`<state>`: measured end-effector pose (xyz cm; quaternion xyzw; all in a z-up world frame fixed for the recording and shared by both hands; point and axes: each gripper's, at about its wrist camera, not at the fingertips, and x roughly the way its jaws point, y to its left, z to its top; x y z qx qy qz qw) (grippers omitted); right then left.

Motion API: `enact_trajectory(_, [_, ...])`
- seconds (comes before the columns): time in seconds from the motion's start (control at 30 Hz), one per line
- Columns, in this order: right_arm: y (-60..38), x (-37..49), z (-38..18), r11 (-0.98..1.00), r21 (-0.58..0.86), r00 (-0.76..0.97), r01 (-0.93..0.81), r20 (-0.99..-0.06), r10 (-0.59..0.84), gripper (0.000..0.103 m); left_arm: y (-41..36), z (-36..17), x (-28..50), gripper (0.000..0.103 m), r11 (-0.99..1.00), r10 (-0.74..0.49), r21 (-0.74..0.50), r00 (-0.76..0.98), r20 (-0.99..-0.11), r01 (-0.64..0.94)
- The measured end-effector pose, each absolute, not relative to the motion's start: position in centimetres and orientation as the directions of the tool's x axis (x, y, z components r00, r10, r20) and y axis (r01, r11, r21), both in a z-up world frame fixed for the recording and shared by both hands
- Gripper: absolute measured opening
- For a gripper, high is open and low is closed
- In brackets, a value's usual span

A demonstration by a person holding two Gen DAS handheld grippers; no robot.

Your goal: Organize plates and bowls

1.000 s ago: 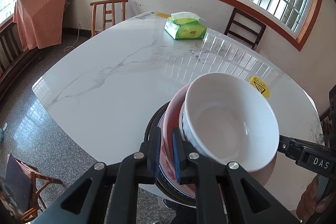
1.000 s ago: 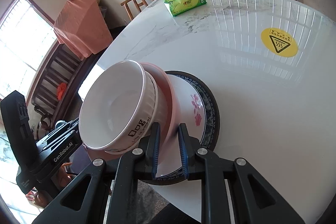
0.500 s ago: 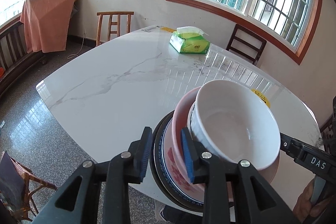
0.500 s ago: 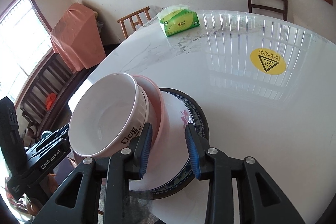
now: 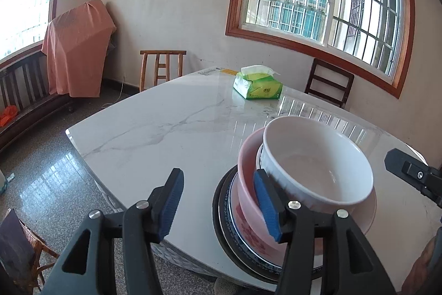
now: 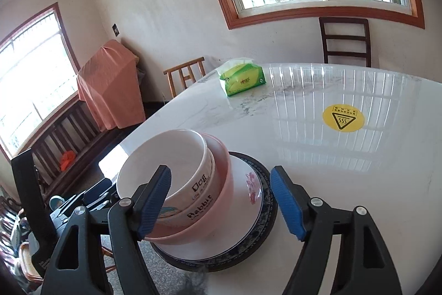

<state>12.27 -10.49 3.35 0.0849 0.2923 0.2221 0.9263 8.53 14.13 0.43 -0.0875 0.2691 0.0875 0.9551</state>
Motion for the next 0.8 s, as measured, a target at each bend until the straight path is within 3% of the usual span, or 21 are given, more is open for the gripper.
enact_trajectory(0.1, [-9.7,10.2,4.3,0.88,0.238,0.766,-0.41,-0.434,0.474,0.082,13.3,0.4,7.3,0.058,0.975,0.148,-0.074,0.861,-0.487,-0.21])
enact_trajectory(0.17, [-9.3,8.6,5.0,0.888,0.18,0.802,-0.422,-0.382,0.459,0.083,12.7,0.4,6.5,0.058,0.977,0.167,-0.041,0.87,-0.464,-0.209])
enact_trajectory(0.27, [-9.2,6.1,5.9,0.903,0.107,0.857,-0.416,-0.285,0.429,0.097,11.9,0.6,5.3,0.058,0.977,0.181,-0.02,0.873,-0.453,-0.213])
enact_trajectory(0.4, [-9.4,3.6,6.2,0.925,0.047,0.906,-0.377,-0.188,0.379,0.102,11.2,1.0,3.6,0.058,0.978,0.166,-0.04,0.881,-0.443,-0.204])
enact_trajectory(0.57, [-10.6,2.0,5.6,0.943,0.029,0.932,-0.333,-0.143,0.333,0.102,10.3,1.9,1.4,0.058,0.98,0.141,-0.072,0.898,-0.417,-0.187])
enact_trajectory(0.7, [-11.6,1.0,4.8,0.945,0.044,0.933,-0.324,-0.153,0.327,0.102,8.7,2.9,-0.9,0.058,0.977,0.192,-0.027,0.925,-0.328,-0.213])
enact_trajectory(0.8, [-12.4,0.5,4.3,0.943,0.072,0.929,-0.324,-0.165,0.331,0.102,7.7,3.6,-1.8,0.059,0.983,0.172,-0.01,0.935,-0.311,-0.185])
